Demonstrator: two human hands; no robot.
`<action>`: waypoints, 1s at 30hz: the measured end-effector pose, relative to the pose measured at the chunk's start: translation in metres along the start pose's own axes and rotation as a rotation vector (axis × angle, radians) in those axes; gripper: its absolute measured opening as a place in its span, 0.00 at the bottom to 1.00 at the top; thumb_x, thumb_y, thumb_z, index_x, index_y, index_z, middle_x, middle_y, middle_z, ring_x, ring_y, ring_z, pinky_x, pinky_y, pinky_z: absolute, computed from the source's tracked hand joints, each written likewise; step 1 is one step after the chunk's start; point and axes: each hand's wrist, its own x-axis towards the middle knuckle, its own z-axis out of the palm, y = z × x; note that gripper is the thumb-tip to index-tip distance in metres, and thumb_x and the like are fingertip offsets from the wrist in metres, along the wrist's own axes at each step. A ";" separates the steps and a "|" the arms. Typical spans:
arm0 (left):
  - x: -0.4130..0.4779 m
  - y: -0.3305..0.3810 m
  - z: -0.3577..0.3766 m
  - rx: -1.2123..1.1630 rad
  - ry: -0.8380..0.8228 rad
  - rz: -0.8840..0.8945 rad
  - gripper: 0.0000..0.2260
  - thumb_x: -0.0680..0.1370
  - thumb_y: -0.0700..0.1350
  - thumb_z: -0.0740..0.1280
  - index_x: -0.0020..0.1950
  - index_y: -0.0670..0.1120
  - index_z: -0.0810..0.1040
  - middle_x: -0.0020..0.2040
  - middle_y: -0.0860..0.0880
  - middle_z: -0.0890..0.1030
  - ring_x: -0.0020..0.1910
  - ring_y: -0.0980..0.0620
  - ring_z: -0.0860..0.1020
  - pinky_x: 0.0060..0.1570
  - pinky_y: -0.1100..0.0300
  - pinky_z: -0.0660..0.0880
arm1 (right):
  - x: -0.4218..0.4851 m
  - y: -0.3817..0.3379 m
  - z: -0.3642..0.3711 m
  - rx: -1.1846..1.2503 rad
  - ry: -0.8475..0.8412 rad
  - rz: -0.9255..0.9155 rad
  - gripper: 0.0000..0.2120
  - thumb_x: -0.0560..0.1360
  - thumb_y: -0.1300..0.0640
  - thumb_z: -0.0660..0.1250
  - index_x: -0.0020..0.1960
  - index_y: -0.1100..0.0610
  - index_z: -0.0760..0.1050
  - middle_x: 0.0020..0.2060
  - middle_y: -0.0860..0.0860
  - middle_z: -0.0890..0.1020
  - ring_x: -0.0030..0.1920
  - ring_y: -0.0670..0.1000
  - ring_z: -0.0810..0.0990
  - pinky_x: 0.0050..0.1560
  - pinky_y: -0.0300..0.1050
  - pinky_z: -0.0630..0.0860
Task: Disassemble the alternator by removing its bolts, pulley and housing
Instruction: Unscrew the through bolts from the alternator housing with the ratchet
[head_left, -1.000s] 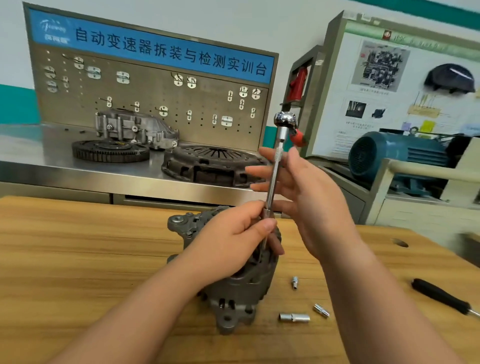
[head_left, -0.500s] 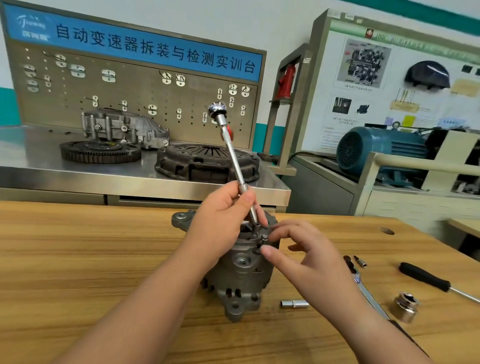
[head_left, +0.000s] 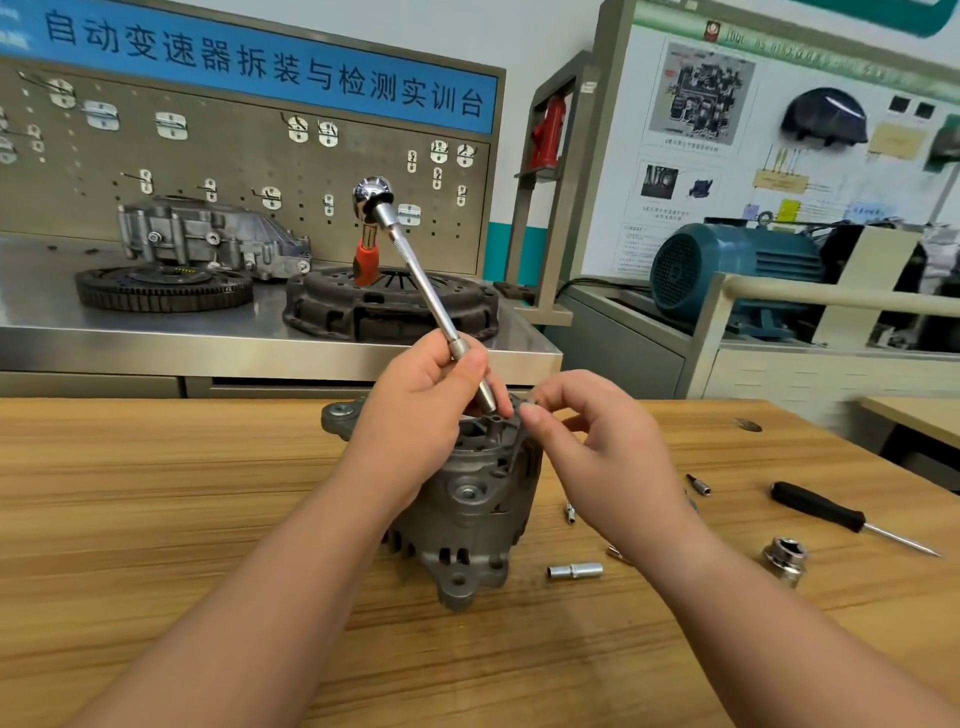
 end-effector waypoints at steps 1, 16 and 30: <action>0.000 0.000 0.000 -0.002 -0.003 0.006 0.15 0.83 0.45 0.58 0.38 0.55 0.75 0.33 0.51 0.82 0.39 0.42 0.75 0.51 0.42 0.74 | 0.001 -0.003 -0.003 0.008 0.050 -0.007 0.07 0.76 0.57 0.66 0.42 0.59 0.77 0.39 0.50 0.79 0.43 0.46 0.76 0.47 0.45 0.74; 0.000 -0.004 0.002 0.074 -0.089 0.006 0.11 0.83 0.44 0.58 0.41 0.50 0.73 0.33 0.52 0.82 0.34 0.56 0.76 0.42 0.59 0.72 | -0.024 0.095 -0.035 -0.416 -0.529 0.716 0.12 0.76 0.50 0.69 0.40 0.58 0.79 0.36 0.52 0.81 0.39 0.51 0.79 0.36 0.41 0.74; 0.000 -0.005 0.001 0.143 -0.105 0.025 0.10 0.83 0.44 0.58 0.42 0.50 0.74 0.34 0.53 0.83 0.34 0.58 0.77 0.38 0.65 0.75 | -0.036 0.090 -0.015 -0.570 -0.362 0.480 0.08 0.74 0.47 0.67 0.51 0.49 0.76 0.41 0.44 0.80 0.40 0.44 0.79 0.41 0.43 0.80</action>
